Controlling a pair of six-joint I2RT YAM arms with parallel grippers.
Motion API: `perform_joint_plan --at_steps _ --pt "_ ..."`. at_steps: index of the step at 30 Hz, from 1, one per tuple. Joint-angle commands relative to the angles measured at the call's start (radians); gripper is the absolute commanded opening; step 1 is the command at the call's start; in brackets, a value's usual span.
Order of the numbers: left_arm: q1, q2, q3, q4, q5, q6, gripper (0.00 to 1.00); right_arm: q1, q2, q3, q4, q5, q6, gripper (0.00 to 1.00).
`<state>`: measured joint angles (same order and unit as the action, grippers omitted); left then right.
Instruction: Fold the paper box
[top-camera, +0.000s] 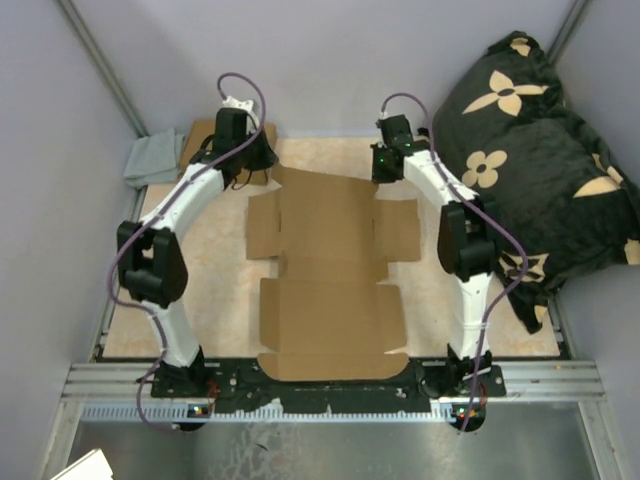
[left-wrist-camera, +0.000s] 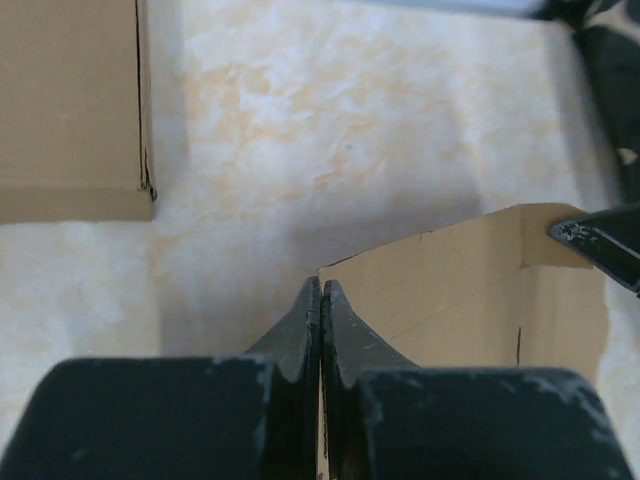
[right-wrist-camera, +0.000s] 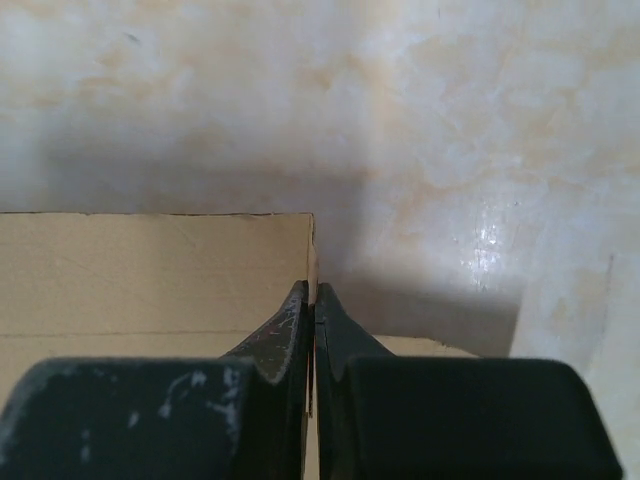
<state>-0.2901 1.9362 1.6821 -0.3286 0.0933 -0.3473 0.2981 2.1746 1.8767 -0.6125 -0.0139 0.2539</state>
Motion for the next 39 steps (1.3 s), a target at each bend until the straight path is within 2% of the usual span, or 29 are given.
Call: perform_joint_plan --at_steps 1,3,6,9,11,14,19,22,29,39 --pt "-0.008 -0.187 -0.132 0.163 0.037 0.037 0.00 0.004 -0.250 -0.104 0.216 -0.024 -0.010 0.00" --pt "-0.011 -0.265 -0.200 0.187 0.044 0.055 0.09 0.014 -0.332 -0.209 0.304 -0.028 -0.026 0.00" --pt "-0.011 -0.401 -0.301 0.220 0.036 0.085 0.36 0.051 -0.497 -0.420 0.527 -0.050 -0.092 0.00" --pt "-0.011 -0.508 -0.374 0.242 0.036 0.121 0.56 0.101 -0.678 -0.646 0.747 -0.077 -0.182 0.00" --pt "-0.011 -0.569 -0.404 0.259 0.067 0.151 0.61 0.125 -0.758 -0.755 0.888 -0.132 -0.230 0.00" --pt "-0.013 -0.633 -0.437 0.287 0.163 0.178 0.65 0.144 -0.845 -0.890 1.019 -0.173 -0.240 0.00" --pt "-0.024 -0.666 -0.451 0.293 0.404 0.254 0.68 0.150 -0.999 -1.165 1.302 -0.279 -0.243 0.00" --pt "-0.033 -0.656 -0.462 0.259 0.546 0.299 0.75 0.150 -1.074 -1.286 1.408 -0.312 -0.236 0.00" --pt "-0.058 -0.602 -0.517 0.248 0.771 0.290 0.77 0.150 -1.170 -1.347 1.349 -0.382 -0.231 0.00" --pt "-0.076 -0.565 -0.536 0.151 0.770 0.310 0.75 0.150 -1.162 -1.268 1.164 -0.385 -0.259 0.00"
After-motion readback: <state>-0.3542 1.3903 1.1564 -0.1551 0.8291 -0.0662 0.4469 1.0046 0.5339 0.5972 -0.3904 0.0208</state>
